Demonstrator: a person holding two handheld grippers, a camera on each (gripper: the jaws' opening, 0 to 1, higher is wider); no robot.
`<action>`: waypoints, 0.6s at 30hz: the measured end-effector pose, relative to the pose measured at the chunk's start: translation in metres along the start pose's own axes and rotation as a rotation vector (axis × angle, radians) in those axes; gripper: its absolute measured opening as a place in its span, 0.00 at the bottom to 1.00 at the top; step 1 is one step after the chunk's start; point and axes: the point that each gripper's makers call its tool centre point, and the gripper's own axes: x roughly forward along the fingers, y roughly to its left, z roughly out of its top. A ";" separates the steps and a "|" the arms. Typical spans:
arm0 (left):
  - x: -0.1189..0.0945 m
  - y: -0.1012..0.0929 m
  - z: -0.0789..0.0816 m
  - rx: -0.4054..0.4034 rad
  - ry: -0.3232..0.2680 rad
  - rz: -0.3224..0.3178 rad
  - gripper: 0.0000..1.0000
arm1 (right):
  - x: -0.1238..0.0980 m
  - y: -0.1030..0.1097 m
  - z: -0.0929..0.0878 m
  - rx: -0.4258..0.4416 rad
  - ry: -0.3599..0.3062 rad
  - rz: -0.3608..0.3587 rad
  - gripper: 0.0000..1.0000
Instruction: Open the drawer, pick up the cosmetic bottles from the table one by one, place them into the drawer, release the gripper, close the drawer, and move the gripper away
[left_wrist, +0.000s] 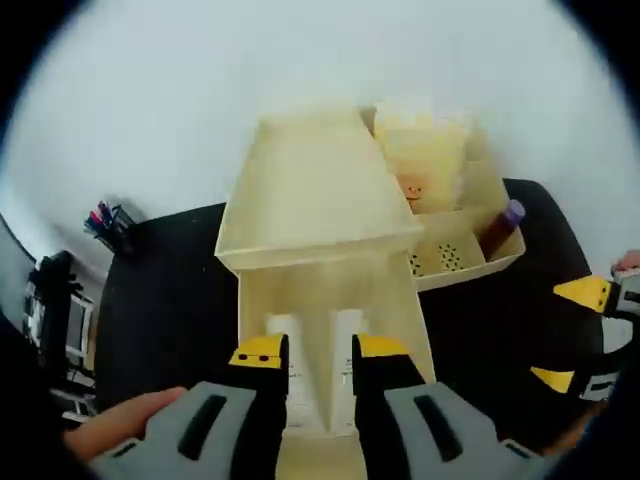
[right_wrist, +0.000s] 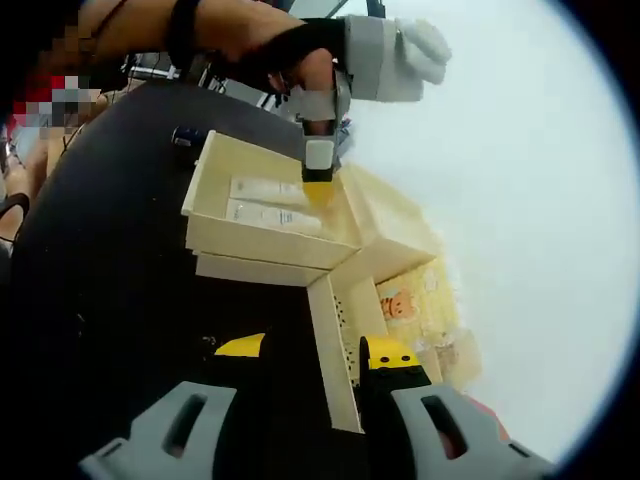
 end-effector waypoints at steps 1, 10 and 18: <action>0.003 0.002 -0.001 0.013 0.016 0.028 0.27 | -0.001 -0.001 0.000 0.006 -0.006 -0.005 0.32; 0.020 0.012 -0.008 0.082 0.088 0.176 0.27 | -0.004 -0.008 0.000 0.004 -0.009 -0.011 0.31; 0.031 0.012 -0.013 0.044 0.122 0.152 0.27 | -0.010 -0.002 0.003 -0.010 -0.016 -0.007 0.31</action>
